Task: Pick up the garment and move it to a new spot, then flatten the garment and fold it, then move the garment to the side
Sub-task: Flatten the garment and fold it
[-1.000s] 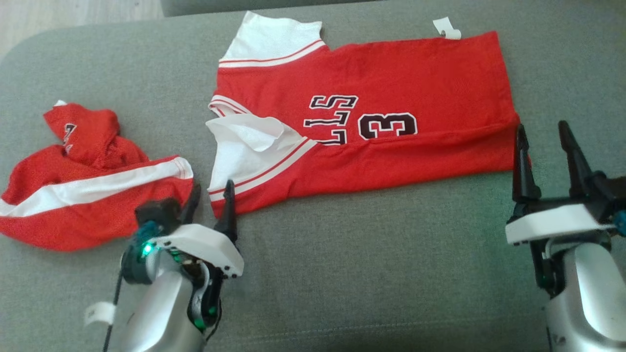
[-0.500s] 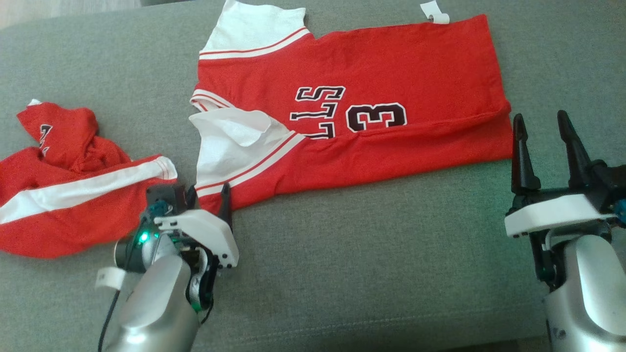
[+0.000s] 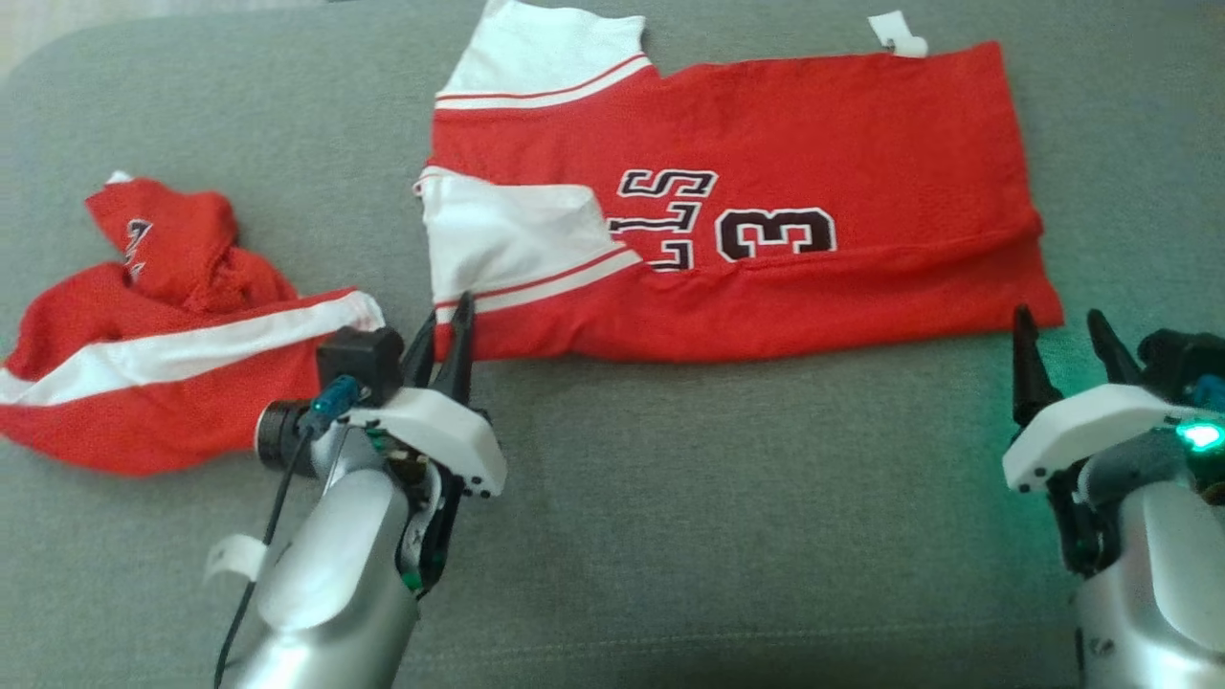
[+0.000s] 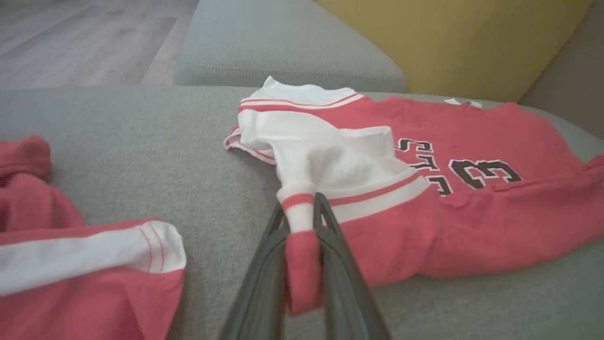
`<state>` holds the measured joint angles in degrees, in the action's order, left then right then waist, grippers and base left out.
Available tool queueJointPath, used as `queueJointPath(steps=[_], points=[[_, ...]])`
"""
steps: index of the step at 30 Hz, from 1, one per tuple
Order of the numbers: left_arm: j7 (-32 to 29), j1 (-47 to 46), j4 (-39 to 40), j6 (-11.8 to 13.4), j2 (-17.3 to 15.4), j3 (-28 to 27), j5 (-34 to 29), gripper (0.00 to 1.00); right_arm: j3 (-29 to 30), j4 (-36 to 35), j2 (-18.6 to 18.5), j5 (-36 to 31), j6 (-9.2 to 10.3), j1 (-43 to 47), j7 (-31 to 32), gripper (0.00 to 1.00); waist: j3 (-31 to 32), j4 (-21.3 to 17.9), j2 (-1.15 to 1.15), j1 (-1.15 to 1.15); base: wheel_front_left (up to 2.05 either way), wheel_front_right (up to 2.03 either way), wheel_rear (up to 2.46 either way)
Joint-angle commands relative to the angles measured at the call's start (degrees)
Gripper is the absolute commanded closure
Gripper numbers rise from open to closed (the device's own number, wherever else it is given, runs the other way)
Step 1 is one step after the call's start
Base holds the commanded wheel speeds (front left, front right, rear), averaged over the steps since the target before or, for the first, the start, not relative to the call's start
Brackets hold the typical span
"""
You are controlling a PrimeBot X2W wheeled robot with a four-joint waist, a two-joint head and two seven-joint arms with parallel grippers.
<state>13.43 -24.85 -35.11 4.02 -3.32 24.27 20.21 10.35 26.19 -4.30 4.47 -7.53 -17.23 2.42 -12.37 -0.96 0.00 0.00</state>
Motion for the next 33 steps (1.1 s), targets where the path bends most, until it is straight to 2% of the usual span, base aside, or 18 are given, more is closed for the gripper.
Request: queueJointPath(steps=[1,7,16,18,24,25,26,33], points=[[0.79,-1.04,2.57,-0.09,-0.70,-1.14,-0.47,1.00,-0.40,-1.25,0.07,-0.59,0.04,-2.65,0.54,0.00,0.06,0.82,0.00,0.00,0.00,0.00,0.00],[1.17,0.27,7.06,-0.27,-0.36,0.57,-0.85,1.00,3.14,2.35,0.90,-2.47,0.04,-4.97,3.00,0.00,-0.23,2.74,0.00,0.00,0.00,0.00,0.00],[1.28,0.63,9.86,-0.11,-0.40,1.44,-0.96,1.00,12.57,7.08,1.34,-8.32,0.04,-9.92,3.88,0.00,-2.09,4.25,0.00,0.00,0.00,0.00,0.00],[1.25,0.30,10.56,-0.21,-0.44,1.62,-0.78,1.00,15.55,9.73,1.39,-9.66,0.04,-11.82,5.78,0.00,-3.45,4.61,0.00,0.00,0.00,0.00,0.00],[1.12,-0.97,11.30,-0.20,-0.43,1.98,-0.80,1.00,15.03,13.17,1.41,-8.22,0.04,-13.69,6.76,0.00,-5.68,4.91,0.00,0.00,0.00,0.00,0.00],[1.12,-1.13,11.33,-0.18,-0.44,2.03,-0.80,1.00,14.86,13.63,1.41,-7.74,0.04,-13.90,6.81,0.25,-5.84,4.93,0.00,0.00,0.00,0.00,0.00],[1.13,-1.27,11.35,-0.15,-0.46,2.05,-0.79,1.00,14.65,14.07,1.41,-7.29,0.04,-14.06,6.89,1.00,-5.96,4.92,0.00,0.00,0.00,0.00,0.00],[1.10,-1.45,10.68,0.07,-1.33,1.89,-0.51,1.00,13.99,15.06,1.42,-6.08,0.04,-13.80,6.61,1.00,-5.25,4.57,0.00,0.00,0.00,0.00,0.00]])
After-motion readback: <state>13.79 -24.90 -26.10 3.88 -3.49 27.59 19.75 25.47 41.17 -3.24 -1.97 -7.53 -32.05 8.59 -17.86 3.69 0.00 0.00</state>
